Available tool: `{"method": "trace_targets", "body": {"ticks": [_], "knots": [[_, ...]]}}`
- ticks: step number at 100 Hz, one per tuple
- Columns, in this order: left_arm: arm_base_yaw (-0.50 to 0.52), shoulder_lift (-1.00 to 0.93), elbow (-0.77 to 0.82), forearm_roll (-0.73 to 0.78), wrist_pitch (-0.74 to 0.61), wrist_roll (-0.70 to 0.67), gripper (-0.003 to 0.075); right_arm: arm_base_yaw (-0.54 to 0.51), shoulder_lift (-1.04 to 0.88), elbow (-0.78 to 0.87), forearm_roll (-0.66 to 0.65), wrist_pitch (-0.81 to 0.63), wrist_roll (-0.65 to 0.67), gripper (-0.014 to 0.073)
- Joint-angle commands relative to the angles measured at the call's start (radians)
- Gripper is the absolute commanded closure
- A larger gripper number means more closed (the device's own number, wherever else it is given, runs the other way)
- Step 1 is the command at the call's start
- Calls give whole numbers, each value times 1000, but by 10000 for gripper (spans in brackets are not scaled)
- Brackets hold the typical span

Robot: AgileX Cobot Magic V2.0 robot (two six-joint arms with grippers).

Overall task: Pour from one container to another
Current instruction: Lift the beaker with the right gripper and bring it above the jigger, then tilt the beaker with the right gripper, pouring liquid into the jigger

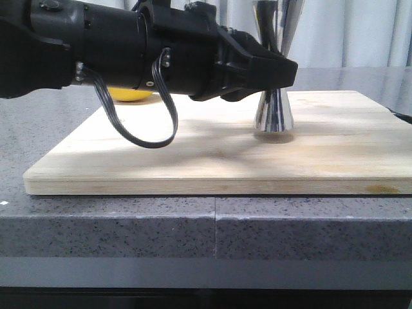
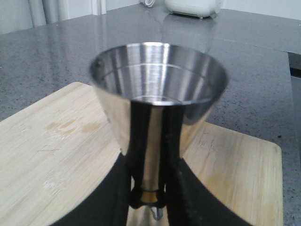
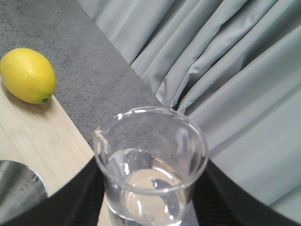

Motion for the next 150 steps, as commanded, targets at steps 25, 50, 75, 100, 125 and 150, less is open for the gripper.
{"method": "trace_targets", "body": {"ticks": [25,50,75,100,125,150], "knots": [[-5,-55,-29,-30,-83,-8,741,-1,-29,-37,-55,-61,-6,343],[-5,-55,-29,-16,-83,-11,741,-1,-29,-37,-86,-61,-6,343],[-5,-55,-29,2,-81,-25,741,-1,-29,-37,-117,-63,-6,343],[-5,-55,-29,7,-81,-25,741,-1,-29,-37,-146,-63,-6,343],[-5,-55,-29,7,-81,-25,741,29,-29,-37,-193,-61,-6,343],[-5,-55,-29,7,-81,-25,741,36,-29,-37,-221,-61,-6,343]]}}
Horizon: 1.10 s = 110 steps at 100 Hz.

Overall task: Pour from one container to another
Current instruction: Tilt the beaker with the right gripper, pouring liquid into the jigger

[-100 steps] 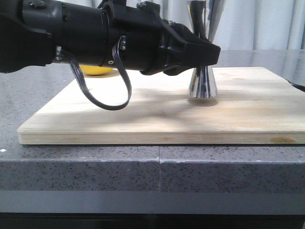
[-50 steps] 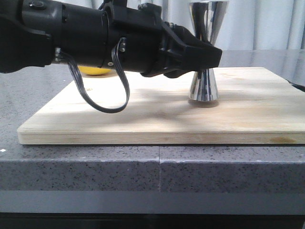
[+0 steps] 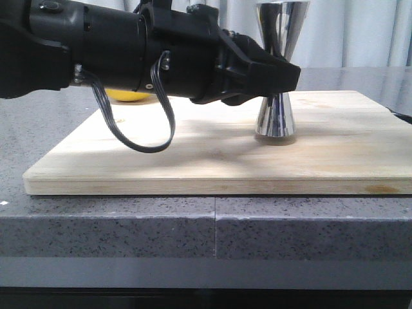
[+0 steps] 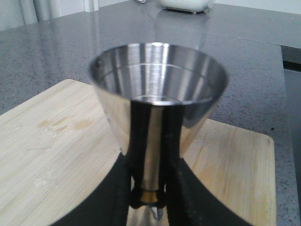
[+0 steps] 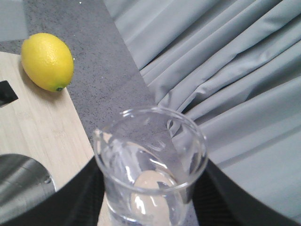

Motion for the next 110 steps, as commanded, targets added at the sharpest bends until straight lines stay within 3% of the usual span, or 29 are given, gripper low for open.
{"method": "trace_targets", "body": {"ticks": [1,110], "knots": [[-5,-55,-29,-35,-81,-13,741,1,-29,-37,-15,-57,-3,343],[-5,-55,-29,-33,-80,-13,741,1,-29,-37,-129,-40,-3,343]]}}
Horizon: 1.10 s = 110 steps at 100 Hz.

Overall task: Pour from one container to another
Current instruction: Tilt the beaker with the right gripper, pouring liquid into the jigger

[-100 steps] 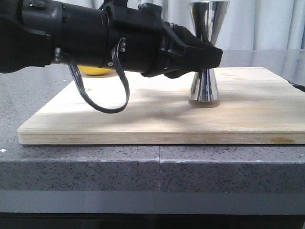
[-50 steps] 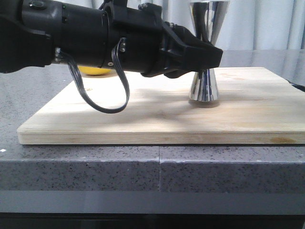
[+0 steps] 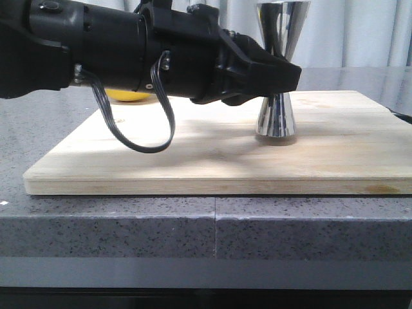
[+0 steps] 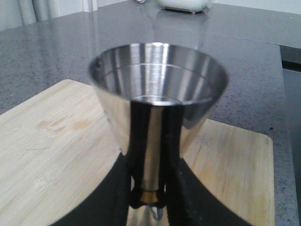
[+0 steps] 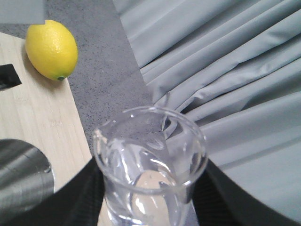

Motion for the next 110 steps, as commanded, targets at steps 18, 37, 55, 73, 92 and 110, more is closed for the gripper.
{"method": "trace_targets", "body": {"ticks": [18,37,55,73,92,110], "knots": [[-5,-55,-29,-35,-77,-11,741,1,-29,-37,-29,-40,-1,343],[-5,-55,-29,-35,-77,-11,741,1,-29,-37,-38,-38,-1,343],[-5,-55,-29,-35,-77,-11,741,1,-29,-37,-68,-38,-1,343],[-5,-55,-29,-30,-77,-11,741,1,-29,-37,-86,-38,-1,343],[-5,-55,-29,-28,-77,-11,741,1,-29,-37,-109,-38,-1,343],[-5,-55,-29,-28,-77,-11,741,1,-29,-37,-117,-38,-1,343]]}}
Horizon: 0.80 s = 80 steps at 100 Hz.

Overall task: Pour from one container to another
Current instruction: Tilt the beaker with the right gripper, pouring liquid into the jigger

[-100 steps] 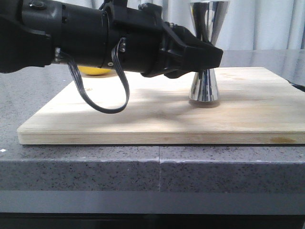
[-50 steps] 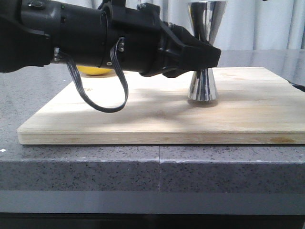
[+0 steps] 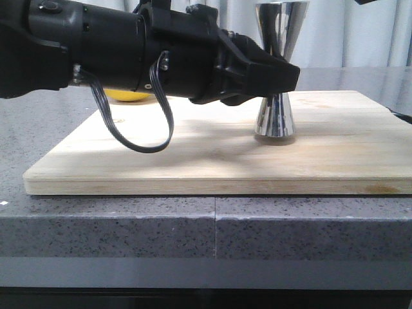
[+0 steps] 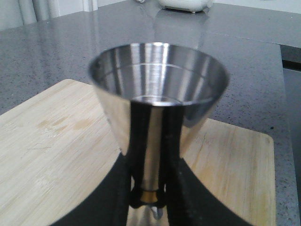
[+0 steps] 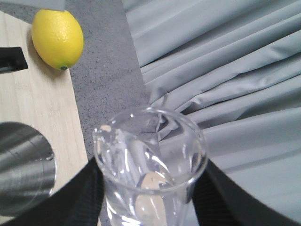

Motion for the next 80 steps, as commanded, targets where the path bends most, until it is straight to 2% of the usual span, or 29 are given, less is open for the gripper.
{"method": "trace_targets", "body": {"ticks": [1,80], "knots": [[2,-55,-29,-34,-76,-9,741,1,-29,-37,-7,-38,-1,343],[4,-55,-29,-34,-76,-9,741,1,-29,-37,-74,-36,-1,343]]}}
